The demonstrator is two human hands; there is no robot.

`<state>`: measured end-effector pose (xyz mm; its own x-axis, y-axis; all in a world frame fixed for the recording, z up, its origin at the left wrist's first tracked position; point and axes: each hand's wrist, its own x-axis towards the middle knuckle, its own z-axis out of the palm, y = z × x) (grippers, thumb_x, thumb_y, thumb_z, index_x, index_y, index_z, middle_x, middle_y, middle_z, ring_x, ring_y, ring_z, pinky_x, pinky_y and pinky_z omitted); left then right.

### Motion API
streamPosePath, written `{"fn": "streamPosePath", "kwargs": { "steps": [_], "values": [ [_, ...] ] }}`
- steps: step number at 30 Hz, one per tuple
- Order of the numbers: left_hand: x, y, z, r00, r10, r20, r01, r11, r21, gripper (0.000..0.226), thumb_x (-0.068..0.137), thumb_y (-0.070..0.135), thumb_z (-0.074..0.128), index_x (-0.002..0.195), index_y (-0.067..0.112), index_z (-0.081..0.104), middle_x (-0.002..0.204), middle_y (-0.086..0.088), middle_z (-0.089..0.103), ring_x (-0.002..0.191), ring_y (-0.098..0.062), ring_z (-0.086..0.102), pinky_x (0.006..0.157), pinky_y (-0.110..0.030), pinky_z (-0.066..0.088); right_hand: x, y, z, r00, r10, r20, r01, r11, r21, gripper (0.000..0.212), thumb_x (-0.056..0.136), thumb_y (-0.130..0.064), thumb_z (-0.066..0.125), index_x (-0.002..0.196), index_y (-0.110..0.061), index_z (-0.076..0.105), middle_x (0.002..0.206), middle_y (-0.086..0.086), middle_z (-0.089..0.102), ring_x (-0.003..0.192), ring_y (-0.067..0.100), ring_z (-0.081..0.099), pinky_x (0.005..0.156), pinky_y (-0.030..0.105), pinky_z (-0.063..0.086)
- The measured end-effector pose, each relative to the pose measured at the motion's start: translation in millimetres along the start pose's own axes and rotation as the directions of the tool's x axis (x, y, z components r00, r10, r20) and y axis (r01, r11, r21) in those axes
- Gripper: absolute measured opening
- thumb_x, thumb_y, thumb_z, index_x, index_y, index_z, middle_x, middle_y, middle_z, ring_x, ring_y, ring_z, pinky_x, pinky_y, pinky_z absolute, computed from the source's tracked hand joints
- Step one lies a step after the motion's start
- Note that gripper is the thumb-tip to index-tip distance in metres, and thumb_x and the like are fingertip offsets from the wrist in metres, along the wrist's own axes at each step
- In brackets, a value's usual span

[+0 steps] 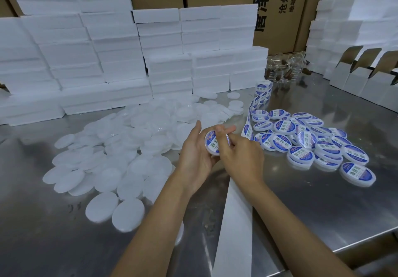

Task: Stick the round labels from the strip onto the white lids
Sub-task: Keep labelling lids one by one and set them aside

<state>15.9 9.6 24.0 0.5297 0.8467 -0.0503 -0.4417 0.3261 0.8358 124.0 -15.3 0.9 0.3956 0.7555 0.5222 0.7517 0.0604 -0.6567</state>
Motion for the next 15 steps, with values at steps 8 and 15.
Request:
{"fn": "streamPosePath", "kwargs": {
  "steps": [8, 15],
  "values": [
    [0.6, 1.5, -2.8, 0.998, 0.058, -0.015, -0.057, 0.997, 0.048, 0.062, 0.109, 0.044, 0.023, 0.121, 0.0, 0.065, 0.131, -0.014, 0.068, 0.127, -0.031, 0.06, 0.109, -0.041, 0.046, 1.0, 3.2, -0.8, 0.998, -0.039, 0.058, 0.039, 0.999, 0.002, 0.053, 0.104, -0.051, 0.034, 0.057, -0.027, 0.037, 0.049, -0.008, 0.044, 0.058, 0.024, 0.054, 0.073, 0.041, 0.047],
    [1.6, 1.1, -6.0, 0.997, 0.062, -0.042, -0.061, 0.998, 0.013, 0.053, 0.109, 0.044, 0.027, 0.109, 0.007, 0.064, 0.129, -0.011, 0.069, 0.127, -0.036, 0.059, 0.114, -0.048, 0.042, -5.5, -1.5, 1.7, 0.991, -0.075, 0.114, 0.084, 0.994, -0.074, 0.054, 0.089, -0.072, 0.04, 0.073, -0.021, 0.049, 0.049, -0.01, 0.045, 0.051, 0.008, 0.043, 0.073, 0.035, 0.04]
  ]
}}
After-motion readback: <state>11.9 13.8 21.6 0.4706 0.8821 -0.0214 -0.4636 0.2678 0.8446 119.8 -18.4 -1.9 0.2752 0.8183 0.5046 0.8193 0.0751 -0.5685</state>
